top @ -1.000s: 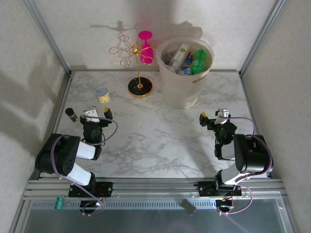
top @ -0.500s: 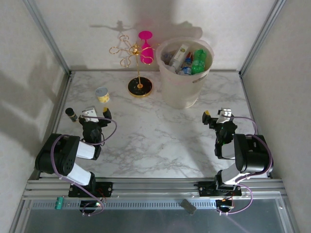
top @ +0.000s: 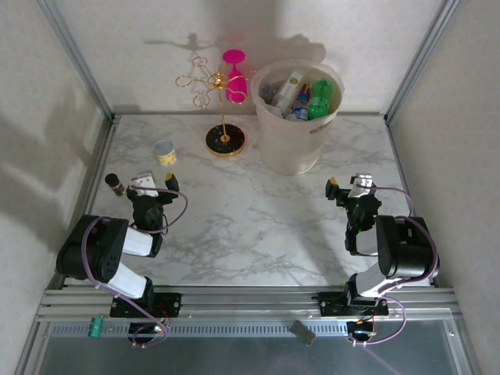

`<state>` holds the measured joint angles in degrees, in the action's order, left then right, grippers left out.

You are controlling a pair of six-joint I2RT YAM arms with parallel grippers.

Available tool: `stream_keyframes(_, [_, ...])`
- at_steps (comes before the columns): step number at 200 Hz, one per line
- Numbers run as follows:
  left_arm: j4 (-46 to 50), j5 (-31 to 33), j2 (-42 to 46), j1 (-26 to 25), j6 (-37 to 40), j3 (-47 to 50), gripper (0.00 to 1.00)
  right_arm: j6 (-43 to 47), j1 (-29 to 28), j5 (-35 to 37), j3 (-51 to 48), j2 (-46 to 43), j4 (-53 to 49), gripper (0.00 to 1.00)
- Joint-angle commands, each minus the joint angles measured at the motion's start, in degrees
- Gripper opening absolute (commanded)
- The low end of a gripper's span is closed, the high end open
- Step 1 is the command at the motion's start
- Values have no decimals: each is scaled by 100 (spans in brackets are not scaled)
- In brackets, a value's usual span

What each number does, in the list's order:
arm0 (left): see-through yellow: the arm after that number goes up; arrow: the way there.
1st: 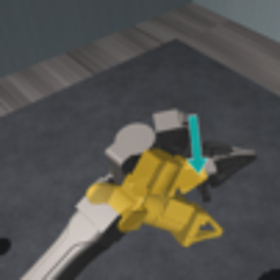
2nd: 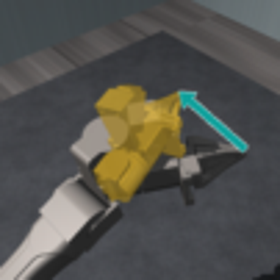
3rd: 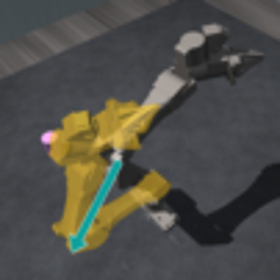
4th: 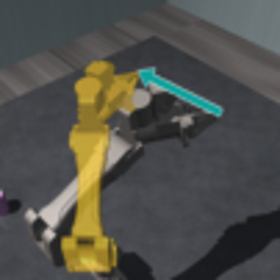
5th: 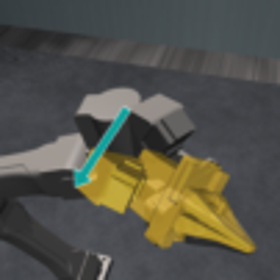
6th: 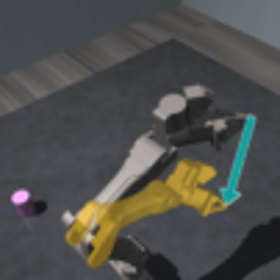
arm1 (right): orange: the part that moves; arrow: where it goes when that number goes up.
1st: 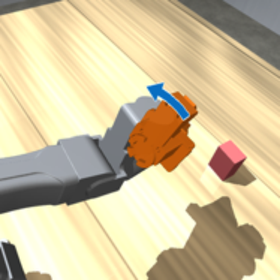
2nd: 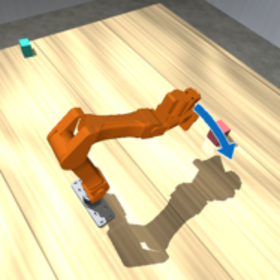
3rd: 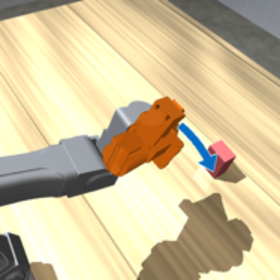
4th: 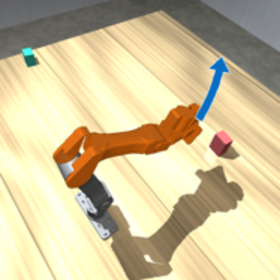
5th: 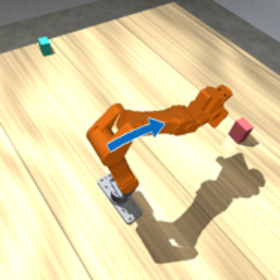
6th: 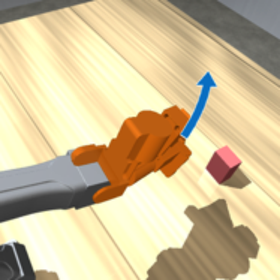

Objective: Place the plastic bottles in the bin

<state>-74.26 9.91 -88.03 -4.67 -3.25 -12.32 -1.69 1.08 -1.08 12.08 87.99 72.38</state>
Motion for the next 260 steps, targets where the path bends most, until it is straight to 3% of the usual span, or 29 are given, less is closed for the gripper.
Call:
stream_keyframes(1, [8, 72, -21, 43, -71, -57, 99, 20, -37, 106, 98, 52, 23, 99])
stream_keyframes(46, [-40, -69, -4, 127, -159, -18, 99, 18, -29, 91, 101, 51, 24, 99])
stream_keyframes(60, [-340, 394, 5, 141, -356, 153, 99, 12, -34, 91, 102, 52, 23, 99])
stream_keyframes(81, [-184, 599, -13, 9, -238, 41, 99, 11, -30, 91, 101, 49, 26, 99])
stream_keyframes(115, [54, -71, -13, 23, -14, -73, 99, 11, -32, 91, 102, 47, 24, 99])
stream_keyframes(260, [43, -86, -19, 36, -18, -71, 99, 11, -25, 93, 102, 46, 30, 99])
